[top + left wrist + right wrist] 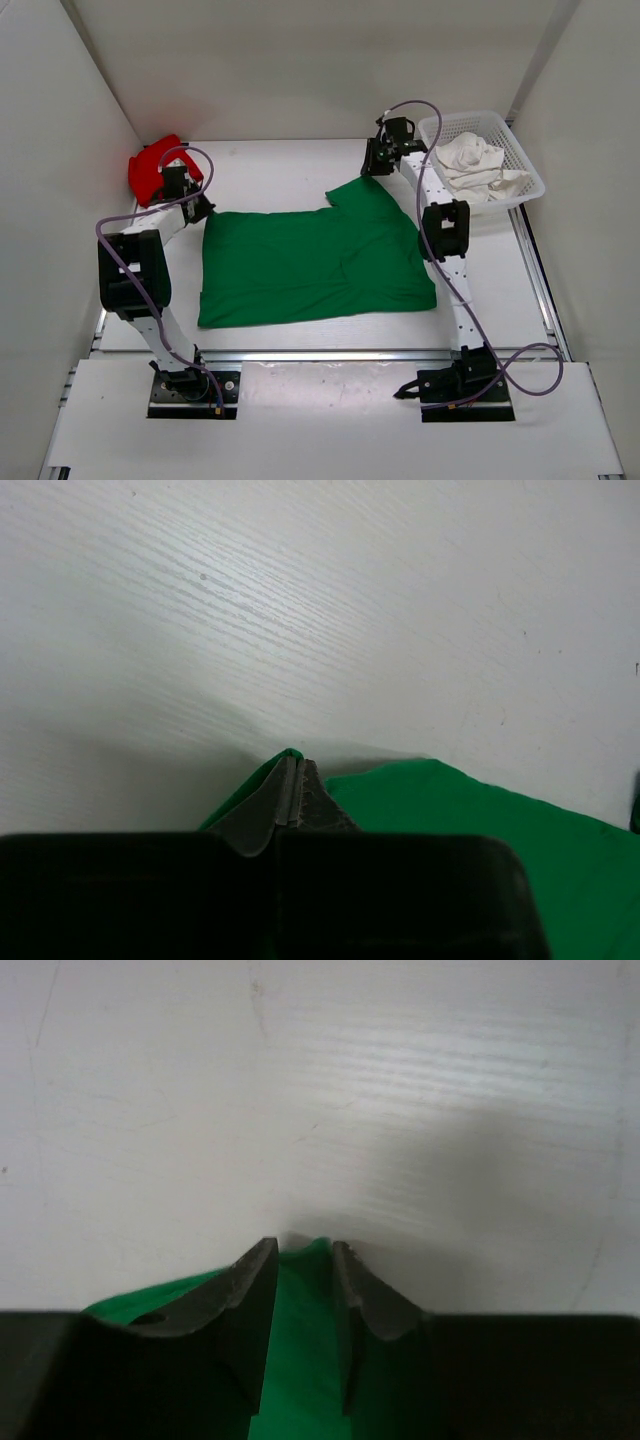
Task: Fold and stack the t-shirts
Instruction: Grap the side of the flattened tshirt furthest away from the robot with both arms, then fold the other side of the tshirt into a rectangle
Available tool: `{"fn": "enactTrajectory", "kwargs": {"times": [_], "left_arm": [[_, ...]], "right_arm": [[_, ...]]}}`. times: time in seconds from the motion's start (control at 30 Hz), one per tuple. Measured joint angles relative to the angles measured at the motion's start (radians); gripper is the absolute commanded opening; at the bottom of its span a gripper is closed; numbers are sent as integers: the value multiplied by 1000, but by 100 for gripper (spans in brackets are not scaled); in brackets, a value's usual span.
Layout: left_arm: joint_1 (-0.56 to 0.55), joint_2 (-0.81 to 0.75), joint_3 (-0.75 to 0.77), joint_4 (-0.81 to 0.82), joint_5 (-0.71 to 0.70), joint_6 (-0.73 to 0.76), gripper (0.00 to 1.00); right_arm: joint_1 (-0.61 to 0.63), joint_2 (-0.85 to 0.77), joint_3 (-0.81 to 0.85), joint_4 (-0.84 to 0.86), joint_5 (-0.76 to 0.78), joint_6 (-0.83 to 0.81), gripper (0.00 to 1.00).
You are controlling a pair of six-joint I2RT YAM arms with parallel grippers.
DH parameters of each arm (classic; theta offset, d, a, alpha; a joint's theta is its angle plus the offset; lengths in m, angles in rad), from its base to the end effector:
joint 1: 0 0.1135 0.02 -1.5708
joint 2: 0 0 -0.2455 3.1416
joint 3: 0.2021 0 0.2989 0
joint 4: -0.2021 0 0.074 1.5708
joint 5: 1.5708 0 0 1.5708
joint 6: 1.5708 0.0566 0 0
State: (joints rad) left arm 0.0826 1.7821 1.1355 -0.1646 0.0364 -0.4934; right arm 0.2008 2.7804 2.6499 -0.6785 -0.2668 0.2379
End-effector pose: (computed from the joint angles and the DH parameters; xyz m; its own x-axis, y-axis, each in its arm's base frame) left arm 0.4300 0.0335 0.1303 -0.6092 -0.5254 -0.5940 -0.3929 0.8506 -0.3494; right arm 0.6208 0.1416 0.1286 -0.7764 0.0739 -0.6258 -0.1932 0.9174 0.3481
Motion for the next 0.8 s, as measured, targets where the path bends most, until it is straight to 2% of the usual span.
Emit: {"fn": "enactTrajectory", "kwargs": {"times": [0.07,0.1,0.13,0.43,0.6,0.7,0.8], "left_arm": [[0,0,0,2,1,0,0],[0,-1,-1,3,0,0,0],[0,-2,-3,5,0,0,0],[-3,-21,-47,19,-1,-5,0],[-1,-33,-80,14,0,-5,0],[2,-39,-83,6,2,-4,0],[2,-49,-83,-3,5,0,0]], "right_arm": [[3,0,0,-5,1,-4,13],[5,0,0,-11,1,-2,3],[8,0,1,-20,2,0,0],[14,-11,124,-202,34,3,0],[14,-105,118,-347,71,4,0],[21,-246,21,-390,92,0,0],[35,-445,-179,-368,122,-11,0]]}}
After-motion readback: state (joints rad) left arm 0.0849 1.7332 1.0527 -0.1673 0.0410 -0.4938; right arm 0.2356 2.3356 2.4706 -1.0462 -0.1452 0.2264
